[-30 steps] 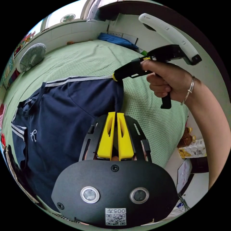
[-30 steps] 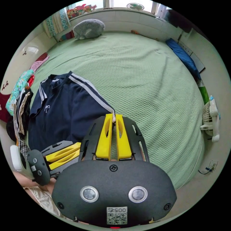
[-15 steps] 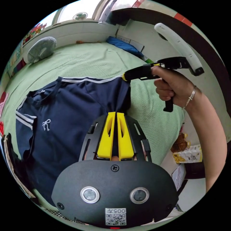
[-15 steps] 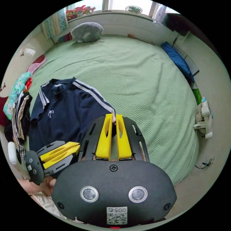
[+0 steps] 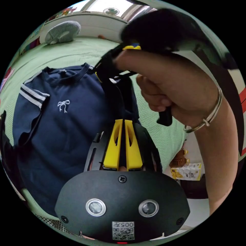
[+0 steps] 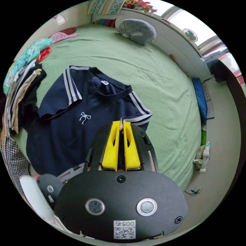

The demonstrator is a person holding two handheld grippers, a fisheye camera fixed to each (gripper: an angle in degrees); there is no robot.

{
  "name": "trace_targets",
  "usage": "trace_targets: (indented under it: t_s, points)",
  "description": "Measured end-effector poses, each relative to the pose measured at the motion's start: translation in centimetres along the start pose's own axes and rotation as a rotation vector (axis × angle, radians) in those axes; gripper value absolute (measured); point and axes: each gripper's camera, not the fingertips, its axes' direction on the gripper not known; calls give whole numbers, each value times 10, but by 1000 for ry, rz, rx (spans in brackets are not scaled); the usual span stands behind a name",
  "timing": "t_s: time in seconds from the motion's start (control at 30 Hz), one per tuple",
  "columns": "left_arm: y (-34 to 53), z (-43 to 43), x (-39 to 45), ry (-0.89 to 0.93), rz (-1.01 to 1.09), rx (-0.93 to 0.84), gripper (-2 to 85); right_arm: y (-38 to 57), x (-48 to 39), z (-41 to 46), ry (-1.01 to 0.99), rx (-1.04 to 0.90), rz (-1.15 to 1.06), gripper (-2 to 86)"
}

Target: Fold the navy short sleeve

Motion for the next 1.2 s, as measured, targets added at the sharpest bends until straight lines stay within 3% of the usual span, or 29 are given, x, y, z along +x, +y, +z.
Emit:
trace_targets:
  t_s: [0.17, 0.37, 0.53, 0.67, 0.8, 1.07, 1.2]
  points:
    - [8, -8, -1, -72, 66, -19, 32, -27, -17, 23, -87, -61, 3, 16]
    - [8, -27, -17, -79, 56, 63, 45, -26, 19, -52, -340, 169, -12, 72]
    - [3, -17, -28, -49, 79, 80, 46, -7, 62, -66, -240, 203, 31, 75]
    - [-2, 1, -30, -4, 105, 67, 46, 13, 71, -21, -249, 125, 55, 80]
    - [-6, 19, -27, -24, 122, 29, 47, 17, 51, 8, -347, 138, 3, 87]
    - [-2, 41, -29, -21, 132, 4, 47, -24, -6, 43, -209, 33, -147, 92]
    - [0, 48, -33, -5, 118, -16, 45, -28, 14, 39, -340, 131, -43, 23]
